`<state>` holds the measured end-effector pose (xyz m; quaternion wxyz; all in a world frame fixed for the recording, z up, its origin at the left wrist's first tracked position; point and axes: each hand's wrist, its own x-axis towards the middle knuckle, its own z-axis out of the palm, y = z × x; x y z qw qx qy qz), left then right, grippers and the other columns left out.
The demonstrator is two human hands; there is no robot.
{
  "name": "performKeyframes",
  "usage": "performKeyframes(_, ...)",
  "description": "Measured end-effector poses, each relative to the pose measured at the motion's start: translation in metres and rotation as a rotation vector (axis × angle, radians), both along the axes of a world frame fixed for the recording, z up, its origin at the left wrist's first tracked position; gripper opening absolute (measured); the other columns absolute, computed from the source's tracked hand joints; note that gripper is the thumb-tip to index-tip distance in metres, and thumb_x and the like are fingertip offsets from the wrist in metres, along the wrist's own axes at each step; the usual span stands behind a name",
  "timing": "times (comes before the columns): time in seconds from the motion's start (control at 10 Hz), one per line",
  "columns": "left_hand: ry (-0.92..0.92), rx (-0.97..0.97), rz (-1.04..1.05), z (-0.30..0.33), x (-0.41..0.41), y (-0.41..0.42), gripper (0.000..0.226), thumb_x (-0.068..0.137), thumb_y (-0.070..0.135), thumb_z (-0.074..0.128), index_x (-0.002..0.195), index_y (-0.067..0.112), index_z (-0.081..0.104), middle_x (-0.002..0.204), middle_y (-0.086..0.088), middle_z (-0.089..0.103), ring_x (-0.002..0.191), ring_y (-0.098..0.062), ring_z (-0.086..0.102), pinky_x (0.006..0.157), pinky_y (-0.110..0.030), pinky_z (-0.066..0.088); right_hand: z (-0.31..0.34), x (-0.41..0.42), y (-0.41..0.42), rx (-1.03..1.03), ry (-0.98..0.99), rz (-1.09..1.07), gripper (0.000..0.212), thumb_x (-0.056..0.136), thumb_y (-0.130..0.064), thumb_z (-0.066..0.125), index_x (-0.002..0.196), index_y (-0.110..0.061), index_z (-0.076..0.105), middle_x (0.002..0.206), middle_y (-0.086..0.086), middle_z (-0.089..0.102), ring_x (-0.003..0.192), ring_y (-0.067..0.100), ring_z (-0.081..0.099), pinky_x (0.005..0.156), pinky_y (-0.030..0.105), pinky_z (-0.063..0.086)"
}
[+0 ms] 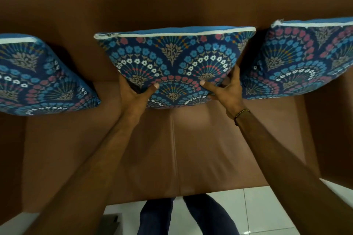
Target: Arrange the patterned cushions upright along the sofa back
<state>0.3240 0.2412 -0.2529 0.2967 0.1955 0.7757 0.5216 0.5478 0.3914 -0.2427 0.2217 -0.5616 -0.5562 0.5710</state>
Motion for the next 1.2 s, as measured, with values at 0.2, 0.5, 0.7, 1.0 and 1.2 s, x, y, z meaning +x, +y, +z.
performKeyframes(0.2, 0.434, -0.056, 0.208, 0.007, 0.052, -0.001, 0.073, 0.081, 0.014, 0.089, 0.138, -0.007, 0.047, 0.124, -0.007, 0.051, 0.113, -0.010, 0.053, 0.108, -0.018, 0.048, -0.005, 0.030, 0.008, -0.021, -0.080, 0.008, 0.076, 0.076, -0.023, 0.094, 0.140, -0.018, 0.055, 0.114, -0.014, 0.063, 0.113, 0.015, 0.067, 0.099, 0.028, 0.058)
performKeyframes(0.5, 0.305, -0.028, -0.360, 0.005, 0.218, 0.103, 0.046, 0.091, 0.011, 0.079, 0.134, 0.013, 0.061, 0.121, -0.010, 0.066, 0.104, -0.023, 0.067, 0.091, -0.043, 0.060, 0.002, 0.196, 0.071, 0.293, -0.282, -0.237, 0.027, 0.083, -0.028, 0.085, 0.091, -0.014, 0.063, 0.078, -0.004, 0.066, 0.073, 0.010, 0.065, 0.083, 0.044, 0.062)
performKeyframes(0.7, 0.071, -0.061, -0.360, -0.003, 0.283, 0.207, 0.116, 0.082, 0.025, 0.092, 0.167, 0.015, 0.013, 0.166, -0.006, 0.036, 0.147, -0.017, 0.044, 0.117, -0.020, 0.043, 0.008, 0.311, 0.191, 0.221, -0.127, -0.182, 0.091, 0.064, -0.039, 0.100, 0.131, -0.044, 0.038, 0.143, 0.001, 0.059, 0.129, 0.016, 0.063, 0.105, 0.048, 0.056)
performKeyframes(1.0, 0.134, -0.175, -0.311, 0.000, 0.322, 0.250, 0.111, 0.087, 0.023, 0.087, 0.164, 0.005, 0.009, 0.146, 0.008, 0.037, 0.124, 0.008, 0.033, 0.101, -0.003, 0.032, -0.015, 0.330, 0.234, 0.140, -0.021, -0.110, 0.118, 0.057, -0.033, 0.103, 0.152, -0.027, 0.034, 0.151, 0.003, 0.055, 0.137, 0.019, 0.057, 0.111, 0.048, 0.053)
performKeyframes(1.2, 0.159, -0.152, -0.331, 0.027, 0.298, 0.218, 0.121, 0.081, 0.037, 0.090, 0.167, 0.025, 0.004, 0.164, -0.009, 0.043, 0.148, -0.026, 0.047, 0.122, -0.054, 0.043, 0.011, 0.301, 0.194, 0.020, -0.138, -0.220, 0.119, 0.054, -0.052, 0.094, 0.153, -0.022, 0.036, 0.147, 0.004, 0.057, 0.133, 0.027, 0.060, 0.111, 0.049, 0.053)
